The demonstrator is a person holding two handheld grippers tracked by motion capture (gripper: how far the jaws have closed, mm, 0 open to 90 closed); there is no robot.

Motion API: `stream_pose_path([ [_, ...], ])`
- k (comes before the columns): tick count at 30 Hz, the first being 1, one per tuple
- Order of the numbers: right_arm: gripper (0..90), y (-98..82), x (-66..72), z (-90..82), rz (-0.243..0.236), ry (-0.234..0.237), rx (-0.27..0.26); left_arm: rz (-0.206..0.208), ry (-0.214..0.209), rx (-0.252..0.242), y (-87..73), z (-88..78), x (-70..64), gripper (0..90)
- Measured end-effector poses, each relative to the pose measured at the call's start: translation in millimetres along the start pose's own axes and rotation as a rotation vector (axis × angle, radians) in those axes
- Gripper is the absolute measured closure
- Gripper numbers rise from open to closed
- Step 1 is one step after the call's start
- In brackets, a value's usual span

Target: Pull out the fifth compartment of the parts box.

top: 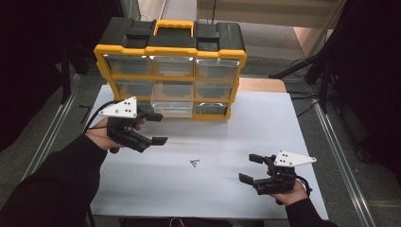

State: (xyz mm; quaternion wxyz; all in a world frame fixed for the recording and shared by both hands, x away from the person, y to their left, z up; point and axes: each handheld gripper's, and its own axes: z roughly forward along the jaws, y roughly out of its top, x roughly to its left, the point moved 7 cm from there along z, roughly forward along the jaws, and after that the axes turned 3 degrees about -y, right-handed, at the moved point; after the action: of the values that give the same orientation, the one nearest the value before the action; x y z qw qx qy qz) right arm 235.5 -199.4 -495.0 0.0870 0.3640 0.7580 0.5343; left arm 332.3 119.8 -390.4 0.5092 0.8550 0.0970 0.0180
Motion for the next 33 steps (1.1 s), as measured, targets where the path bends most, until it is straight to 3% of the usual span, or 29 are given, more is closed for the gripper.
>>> stream_pose_path([
  [13, 16.6, -0.2, -1.0, 0.1, -0.001, -0.005, 0.002, -0.033, 0.027, -0.033, -29.6, 7.4, -6.3, 21.8],
  [33, 16.6, 0.2, -0.3, 0.5, -0.003, -0.003, -0.001, -0.009, 0.009, -0.070, -61.5, 13.9, -28.1, 21.7],
])
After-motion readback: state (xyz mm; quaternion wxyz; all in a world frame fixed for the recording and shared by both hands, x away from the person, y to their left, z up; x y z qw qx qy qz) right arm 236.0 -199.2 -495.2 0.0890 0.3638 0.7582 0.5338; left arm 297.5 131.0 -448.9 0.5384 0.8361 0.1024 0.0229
